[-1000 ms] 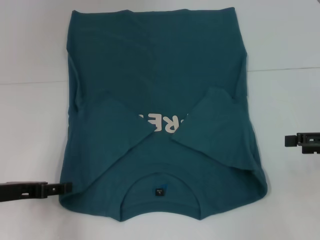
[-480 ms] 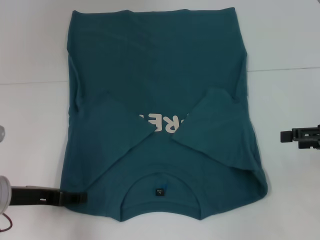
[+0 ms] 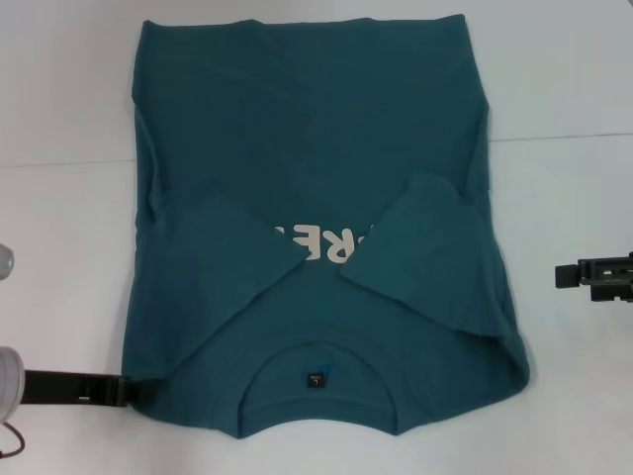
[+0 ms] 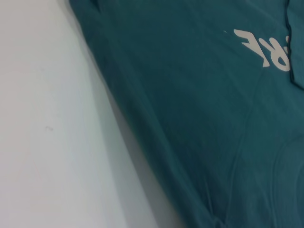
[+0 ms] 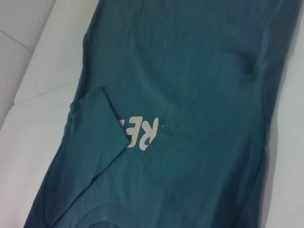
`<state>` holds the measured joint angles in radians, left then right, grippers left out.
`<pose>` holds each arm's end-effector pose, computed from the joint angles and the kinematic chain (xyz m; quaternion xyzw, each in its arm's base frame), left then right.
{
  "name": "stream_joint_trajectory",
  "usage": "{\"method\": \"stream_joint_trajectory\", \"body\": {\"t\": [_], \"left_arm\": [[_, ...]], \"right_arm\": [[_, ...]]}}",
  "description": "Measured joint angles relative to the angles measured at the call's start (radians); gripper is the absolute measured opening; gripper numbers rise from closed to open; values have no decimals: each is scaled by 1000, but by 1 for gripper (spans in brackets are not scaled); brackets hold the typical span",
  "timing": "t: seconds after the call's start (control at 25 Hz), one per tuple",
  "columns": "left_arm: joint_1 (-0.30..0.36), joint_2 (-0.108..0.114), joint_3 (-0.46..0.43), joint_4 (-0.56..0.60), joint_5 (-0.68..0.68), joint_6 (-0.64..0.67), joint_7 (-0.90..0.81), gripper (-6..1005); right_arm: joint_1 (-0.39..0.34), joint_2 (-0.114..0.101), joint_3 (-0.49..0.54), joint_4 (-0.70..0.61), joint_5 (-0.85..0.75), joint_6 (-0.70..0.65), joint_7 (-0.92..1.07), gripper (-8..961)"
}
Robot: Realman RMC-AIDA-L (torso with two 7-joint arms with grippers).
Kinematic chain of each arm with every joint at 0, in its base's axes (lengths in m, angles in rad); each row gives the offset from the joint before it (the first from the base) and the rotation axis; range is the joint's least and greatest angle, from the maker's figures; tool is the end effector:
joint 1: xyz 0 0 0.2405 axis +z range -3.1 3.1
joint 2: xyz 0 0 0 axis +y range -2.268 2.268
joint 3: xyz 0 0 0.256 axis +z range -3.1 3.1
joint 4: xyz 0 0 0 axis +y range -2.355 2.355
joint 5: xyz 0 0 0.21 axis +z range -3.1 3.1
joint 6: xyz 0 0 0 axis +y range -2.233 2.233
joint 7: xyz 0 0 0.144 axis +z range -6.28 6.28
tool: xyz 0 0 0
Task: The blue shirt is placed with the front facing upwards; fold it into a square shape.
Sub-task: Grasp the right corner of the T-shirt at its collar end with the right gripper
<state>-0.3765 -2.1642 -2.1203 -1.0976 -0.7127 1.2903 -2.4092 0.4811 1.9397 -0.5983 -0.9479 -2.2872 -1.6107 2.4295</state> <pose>-0.2922 0.3265 -0.0068 -0.8196 -0.5338 -0.0129 0.2077 0.3130 0.3349 0.1059 -0.7564 0.6146 0.1428 0.1726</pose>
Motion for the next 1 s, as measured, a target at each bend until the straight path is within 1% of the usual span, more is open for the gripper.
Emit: {"method": "stream_joint_trajectory", "body": {"t": [0.2,0.28,0.32,0.36,0.48,0.6,0.64,0.76,0.96,1.0], "left_arm": [[4,-2,1,-42,-4,31,-23,259],[1,0,1,-46,-6,45,-25,175],[-1,0,1,-46,-6,48,-25,155],[-2,0,2,-47,-6,53,-25,135],[-6,1,1,-49,-8,63,-26,75],[-11,1,-3,-49,-10,74,-28,15],[-11,1,-3,-49,-10,76,-28,15],[-11,2,-6,-48,-11,79,-29,16],[-12,2,-10,-49,-11,86,-37,17],[-13,1,-10,-49,-12,86,-39,17]], "right_arm": [[4,-23,6,-1,0,-57,17,915],[6,-29,7,-3,0,-74,27,915],[8,-35,6,-4,0,-83,35,915],[8,-35,6,-4,0,-83,35,915],[17,-47,-5,2,-20,-99,57,915],[43,-57,-8,8,-86,-133,96,915],[53,-60,-8,9,-113,-144,109,915],[78,-58,-8,9,-184,-160,132,915],[97,-29,-9,45,-213,-133,137,915],[101,-25,-9,60,-219,-124,135,915]]}}
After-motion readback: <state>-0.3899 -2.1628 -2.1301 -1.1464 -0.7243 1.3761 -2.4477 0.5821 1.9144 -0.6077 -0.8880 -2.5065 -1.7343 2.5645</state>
